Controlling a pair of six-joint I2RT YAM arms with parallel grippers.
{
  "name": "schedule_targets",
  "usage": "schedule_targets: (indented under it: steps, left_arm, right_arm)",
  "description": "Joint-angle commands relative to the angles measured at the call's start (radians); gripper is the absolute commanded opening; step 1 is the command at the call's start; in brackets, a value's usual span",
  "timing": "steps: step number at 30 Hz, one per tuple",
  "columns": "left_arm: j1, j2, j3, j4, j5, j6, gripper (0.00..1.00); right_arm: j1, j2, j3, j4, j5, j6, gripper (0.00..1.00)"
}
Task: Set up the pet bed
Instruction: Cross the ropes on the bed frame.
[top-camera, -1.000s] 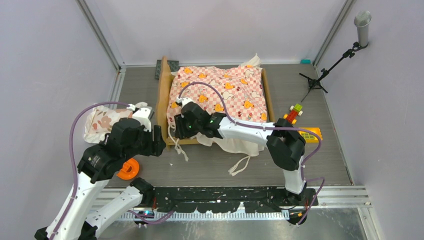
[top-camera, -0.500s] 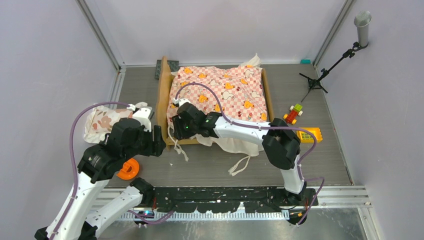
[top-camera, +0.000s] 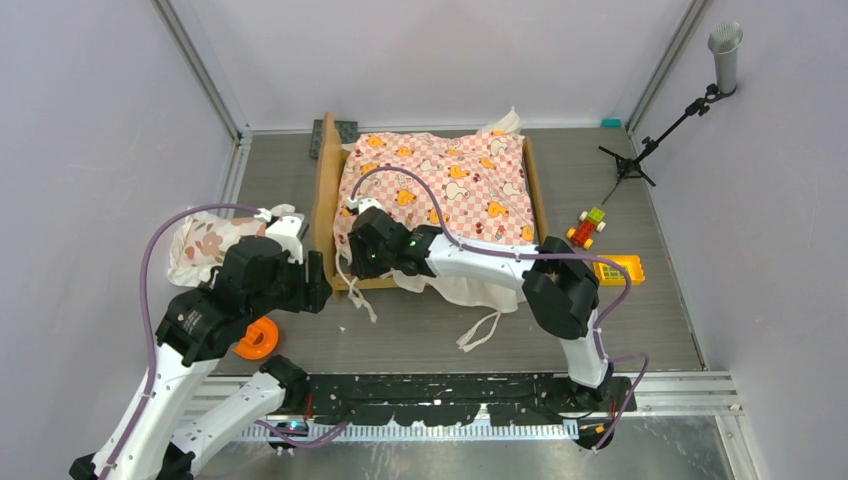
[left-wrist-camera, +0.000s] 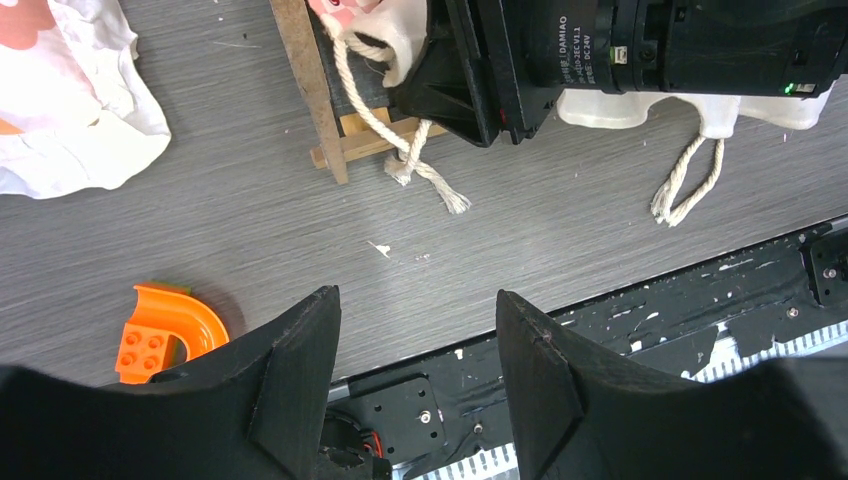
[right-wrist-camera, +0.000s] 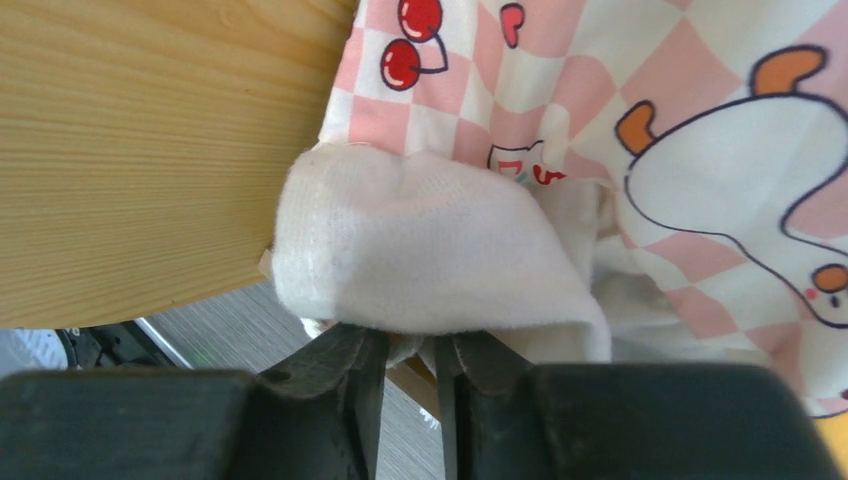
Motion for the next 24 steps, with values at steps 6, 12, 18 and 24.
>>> schedule_targets:
  steps: [6,12,18,24]
  left_arm:
    - [0.003,-0.010,0.001,0.012,0.009,-0.007,0.60]
    - [0.003,-0.010,0.004,0.010,0.009,-0.005,0.60]
    - [0.003,-0.016,0.006,0.005,0.006,-0.005,0.60]
    - [0.003,-0.009,0.007,0.009,0.006,-0.003,0.60]
  right_arm:
    - [0.015,-0.032,0.057,0.029,0.027,-0.002,0.05]
    - [-0.004,-0.028,0.157,-0.031,0.081,-0.070,0.04]
    - [-0.006,0.006,0.282,-0.143,0.162,-0.199,0.04]
    - [-0.006,0.011,0.343,-0.174,0.213,-0.271,0.04]
